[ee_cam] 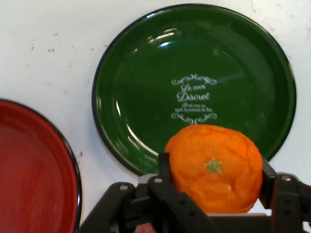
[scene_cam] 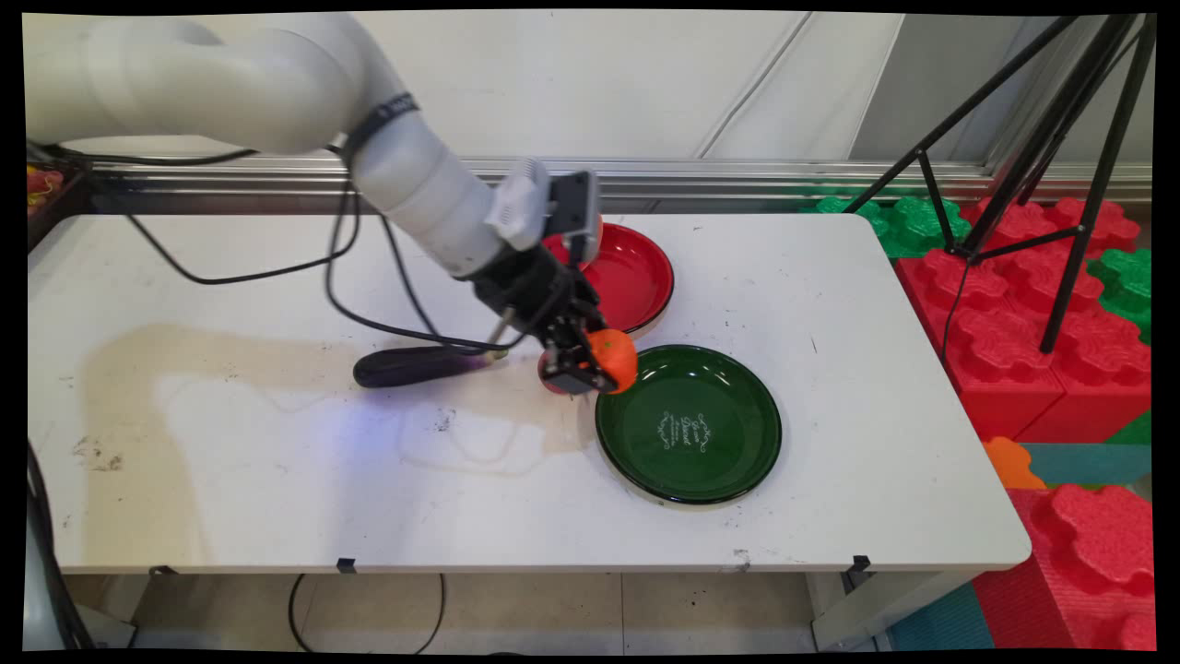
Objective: Place the picked object on the table
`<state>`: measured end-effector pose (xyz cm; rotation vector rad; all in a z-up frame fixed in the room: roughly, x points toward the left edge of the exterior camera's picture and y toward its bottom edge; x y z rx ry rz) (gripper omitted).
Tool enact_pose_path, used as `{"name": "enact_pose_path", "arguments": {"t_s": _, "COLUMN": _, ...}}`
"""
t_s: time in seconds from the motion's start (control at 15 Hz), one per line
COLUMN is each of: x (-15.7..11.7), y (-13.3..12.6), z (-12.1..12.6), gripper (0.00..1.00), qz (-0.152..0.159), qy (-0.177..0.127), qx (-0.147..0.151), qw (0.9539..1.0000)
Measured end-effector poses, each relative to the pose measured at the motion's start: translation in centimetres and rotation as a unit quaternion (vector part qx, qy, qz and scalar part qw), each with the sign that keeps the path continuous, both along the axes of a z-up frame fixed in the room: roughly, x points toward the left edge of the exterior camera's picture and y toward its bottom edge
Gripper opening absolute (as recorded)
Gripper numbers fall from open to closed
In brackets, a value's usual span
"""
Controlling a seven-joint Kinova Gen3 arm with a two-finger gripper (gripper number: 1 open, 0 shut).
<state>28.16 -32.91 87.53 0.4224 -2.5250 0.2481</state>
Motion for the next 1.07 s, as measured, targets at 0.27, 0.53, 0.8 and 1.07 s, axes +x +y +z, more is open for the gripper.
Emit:
{"name": "enact_pose_path", "arguments": {"t_s": 0.27, "x": 2.3, "y": 1.4, "z": 1.2, "gripper": 0.0, "qz": 0.012, "qy": 0.004, "qx": 0.004, "qw": 0.9999}}
{"name": "enact_pose_path", "arguments": {"t_s": 0.53, "x": 5.5, "y": 3.0, "z": 1.8, "gripper": 0.0, "qz": 0.025, "qy": -0.011, "qx": 0.014, "qw": 0.9995}}
{"name": "enact_pose_path", "arguments": {"t_s": 0.8, "x": 8.3, "y": 4.0, "z": 1.6, "gripper": 0.0, "qz": 0.037, "qy": -0.032, "qx": 0.021, "qw": 0.9986}}
{"name": "enact_pose_path", "arguments": {"t_s": 1.07, "x": 10.7, "y": 4.6, "z": 0.3, "gripper": 0.0, "qz": 0.042, "qy": -0.057, "qx": 0.03, "qw": 0.997}}
